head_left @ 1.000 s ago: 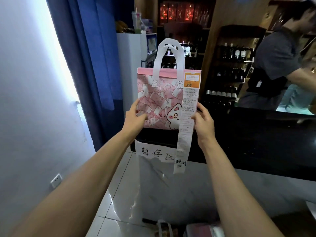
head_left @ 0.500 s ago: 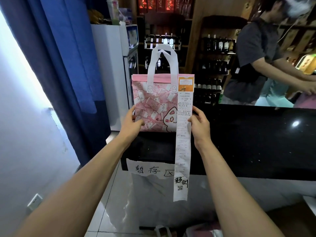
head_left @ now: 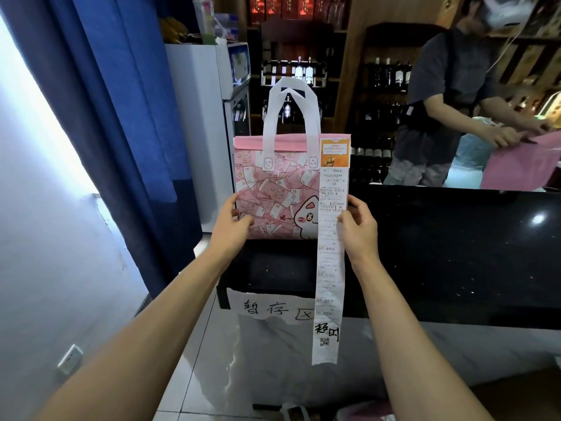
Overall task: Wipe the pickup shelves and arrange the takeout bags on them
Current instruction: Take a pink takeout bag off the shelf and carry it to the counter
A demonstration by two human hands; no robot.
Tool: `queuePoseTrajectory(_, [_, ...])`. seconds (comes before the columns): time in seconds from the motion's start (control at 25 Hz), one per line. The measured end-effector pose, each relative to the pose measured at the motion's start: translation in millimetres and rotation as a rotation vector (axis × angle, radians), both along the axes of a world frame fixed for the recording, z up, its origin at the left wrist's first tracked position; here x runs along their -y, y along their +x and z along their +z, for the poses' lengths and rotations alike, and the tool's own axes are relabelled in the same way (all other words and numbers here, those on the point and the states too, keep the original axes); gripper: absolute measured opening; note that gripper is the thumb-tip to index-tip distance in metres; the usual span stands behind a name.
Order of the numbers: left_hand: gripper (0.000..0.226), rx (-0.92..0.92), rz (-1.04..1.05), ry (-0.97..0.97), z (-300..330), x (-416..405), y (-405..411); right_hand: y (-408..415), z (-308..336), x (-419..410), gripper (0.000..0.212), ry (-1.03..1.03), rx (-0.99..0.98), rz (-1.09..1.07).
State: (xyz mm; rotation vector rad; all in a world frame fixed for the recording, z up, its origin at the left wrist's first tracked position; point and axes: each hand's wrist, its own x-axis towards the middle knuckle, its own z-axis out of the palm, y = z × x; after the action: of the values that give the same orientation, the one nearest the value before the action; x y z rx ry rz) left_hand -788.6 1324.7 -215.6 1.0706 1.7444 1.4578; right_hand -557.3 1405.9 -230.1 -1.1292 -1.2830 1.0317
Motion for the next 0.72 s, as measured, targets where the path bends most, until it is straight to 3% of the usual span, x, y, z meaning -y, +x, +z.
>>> queuePoseTrajectory(0.32, [0.042,-0.188,0.049,-0.024,1.6,17.5,6.9,3.8,4.8,6.0,0.044,0.052,0.065,-0.016])
queuePoseTrajectory(0.72, [0.031,-0.291,0.05,-0.036,1.9,70.1,38.8,21.7,-0.5,47.5,0.039,0.098,0.129,-0.002])
